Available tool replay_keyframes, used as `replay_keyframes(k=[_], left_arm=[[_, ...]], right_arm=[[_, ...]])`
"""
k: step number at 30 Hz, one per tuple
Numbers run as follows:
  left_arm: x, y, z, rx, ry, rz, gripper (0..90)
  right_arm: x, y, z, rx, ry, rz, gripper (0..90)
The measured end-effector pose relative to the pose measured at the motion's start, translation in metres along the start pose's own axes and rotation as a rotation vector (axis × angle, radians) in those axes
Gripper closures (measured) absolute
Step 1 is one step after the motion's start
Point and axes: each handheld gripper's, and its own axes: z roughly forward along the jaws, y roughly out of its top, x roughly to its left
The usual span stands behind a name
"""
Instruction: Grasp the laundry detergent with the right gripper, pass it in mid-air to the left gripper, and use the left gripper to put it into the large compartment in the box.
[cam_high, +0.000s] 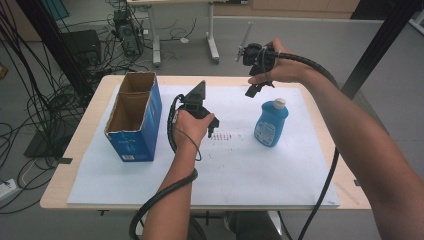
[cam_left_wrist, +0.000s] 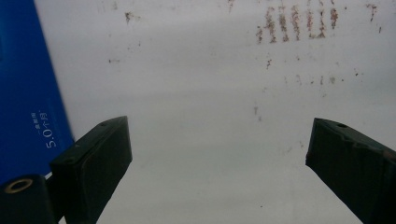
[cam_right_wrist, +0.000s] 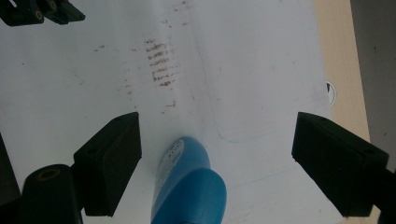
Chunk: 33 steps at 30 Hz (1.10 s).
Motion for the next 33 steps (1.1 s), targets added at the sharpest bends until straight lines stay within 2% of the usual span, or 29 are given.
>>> replay_keyframes(k=[14, 15, 27, 33], left_arm=[[-0.004, -0.001, -0.004, -0.008, 0.005, 0.012, 7.2], [-0.004, -0.001, -0.004, -0.008, 0.007, 0.010, 7.2], [-0.003, -0.004, -0.005, -0.011, 0.015, 0.011, 7.0], [-0.004, -0.007, -0.008, -0.016, 0.019, 0.016, 6.9]], right_arm=[[0.000, -0.017, -0.008, -0.008, 0.007, 0.016, 15.8], [-0.001, -0.022, -0.011, -0.025, 0.011, 0.029, 15.8], [0.004, -0.051, -0.022, -0.024, -0.002, 0.054, 15.3], [0.009, -0.073, -0.033, -0.037, -0.013, 0.070, 15.0]])
